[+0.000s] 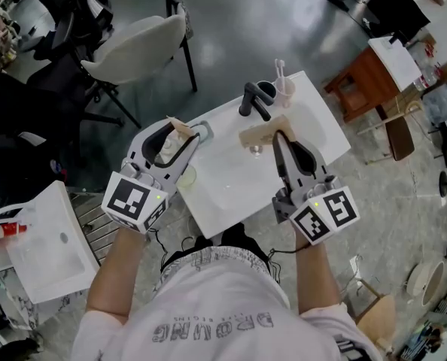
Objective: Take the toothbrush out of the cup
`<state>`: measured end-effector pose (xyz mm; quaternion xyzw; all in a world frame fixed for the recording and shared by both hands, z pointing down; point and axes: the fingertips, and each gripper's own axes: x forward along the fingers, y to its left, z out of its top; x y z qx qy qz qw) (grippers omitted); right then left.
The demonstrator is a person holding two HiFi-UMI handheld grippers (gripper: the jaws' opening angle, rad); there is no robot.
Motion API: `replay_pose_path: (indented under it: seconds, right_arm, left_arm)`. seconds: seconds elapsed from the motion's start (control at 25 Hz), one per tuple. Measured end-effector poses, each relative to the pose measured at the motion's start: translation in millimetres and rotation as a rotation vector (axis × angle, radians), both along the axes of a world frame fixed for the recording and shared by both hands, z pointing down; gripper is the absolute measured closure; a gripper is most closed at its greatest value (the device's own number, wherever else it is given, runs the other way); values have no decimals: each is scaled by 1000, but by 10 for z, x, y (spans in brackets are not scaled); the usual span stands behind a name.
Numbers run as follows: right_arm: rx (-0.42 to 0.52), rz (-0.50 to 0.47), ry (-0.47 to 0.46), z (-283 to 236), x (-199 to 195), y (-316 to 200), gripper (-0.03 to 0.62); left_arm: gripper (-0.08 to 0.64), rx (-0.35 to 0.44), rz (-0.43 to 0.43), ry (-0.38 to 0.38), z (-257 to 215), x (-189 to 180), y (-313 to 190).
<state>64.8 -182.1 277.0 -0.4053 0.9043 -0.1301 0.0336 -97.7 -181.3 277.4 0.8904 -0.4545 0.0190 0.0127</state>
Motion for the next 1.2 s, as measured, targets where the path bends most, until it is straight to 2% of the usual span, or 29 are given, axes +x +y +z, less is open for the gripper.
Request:
replay_pose_path:
  seconds: [1.2]
  right_arm:
    - [-5,-27,2,64,-64,83,583]
  left_arm:
    - [355,-6,-1,-7,-14,-1,31]
